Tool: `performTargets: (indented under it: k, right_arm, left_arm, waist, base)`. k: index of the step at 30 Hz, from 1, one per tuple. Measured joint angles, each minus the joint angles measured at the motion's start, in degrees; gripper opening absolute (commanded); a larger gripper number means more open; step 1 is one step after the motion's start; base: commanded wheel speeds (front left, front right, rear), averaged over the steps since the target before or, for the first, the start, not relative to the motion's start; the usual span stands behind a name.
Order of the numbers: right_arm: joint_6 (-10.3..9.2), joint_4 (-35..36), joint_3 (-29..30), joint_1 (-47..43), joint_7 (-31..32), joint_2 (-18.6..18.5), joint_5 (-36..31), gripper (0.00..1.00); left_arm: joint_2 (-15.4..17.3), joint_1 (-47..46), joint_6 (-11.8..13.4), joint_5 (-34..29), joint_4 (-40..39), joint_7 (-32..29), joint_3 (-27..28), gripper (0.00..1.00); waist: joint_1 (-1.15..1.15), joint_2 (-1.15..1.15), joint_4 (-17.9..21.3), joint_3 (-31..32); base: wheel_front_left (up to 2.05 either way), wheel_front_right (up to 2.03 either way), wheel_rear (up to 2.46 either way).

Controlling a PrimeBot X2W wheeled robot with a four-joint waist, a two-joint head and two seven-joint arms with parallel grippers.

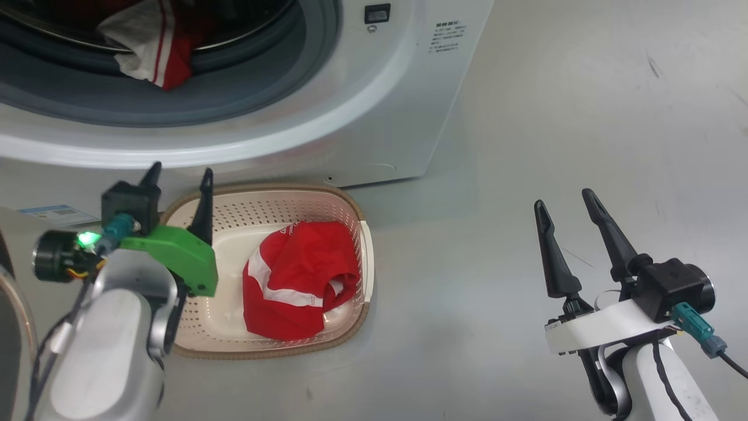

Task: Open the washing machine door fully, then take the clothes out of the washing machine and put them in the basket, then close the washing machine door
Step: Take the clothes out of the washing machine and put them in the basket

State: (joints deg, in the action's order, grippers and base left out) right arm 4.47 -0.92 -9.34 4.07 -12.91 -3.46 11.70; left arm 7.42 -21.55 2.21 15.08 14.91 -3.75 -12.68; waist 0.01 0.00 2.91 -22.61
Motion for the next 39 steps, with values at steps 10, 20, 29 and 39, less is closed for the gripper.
performTargets:
  k: [10, 20, 29, 39]
  right_arm:
    - [0.0, -0.6, -0.7, 5.2, -0.6, 0.3, 2.4, 1.0]
    - [0.14, -3.8, -2.6, 7.7, -1.0, 0.7, 4.0, 1.0]
    - [0.1, -5.3, -3.6, 8.6, -1.5, 0.8, 5.5, 1.0]
    - [-0.1, -4.8, -4.3, 10.2, -1.5, 0.9, 7.2, 1.0]
  left_arm:
    - [5.4, -15.5, -2.6, 0.4, 4.3, -11.4, 1.9, 1.0]
    - [9.9, -26.1, -4.6, 0.4, 8.5, -20.1, 2.6, 1.0]
    - [15.2, -32.9, -4.9, -1.5, 11.1, -24.9, 4.0, 1.0]
    - [17.3, -35.9, -4.8, -2.4, 14.2, -28.4, 5.4, 1.0]
  waist:
    - [0.01, 0.0, 5.1, -8.4]
    - [0.0, 0.0, 10.3, -12.3]
    - [0.0, 0.0, 13.4, -14.1]
    - [0.0, 0.0, 14.7, -15.7]
  base:
    - [0.0, 0.0, 0.0]
    - [0.0, 0.0, 0.0]
    - [0.0, 0.0, 0.0]
    - [0.0, 0.0, 0.0]
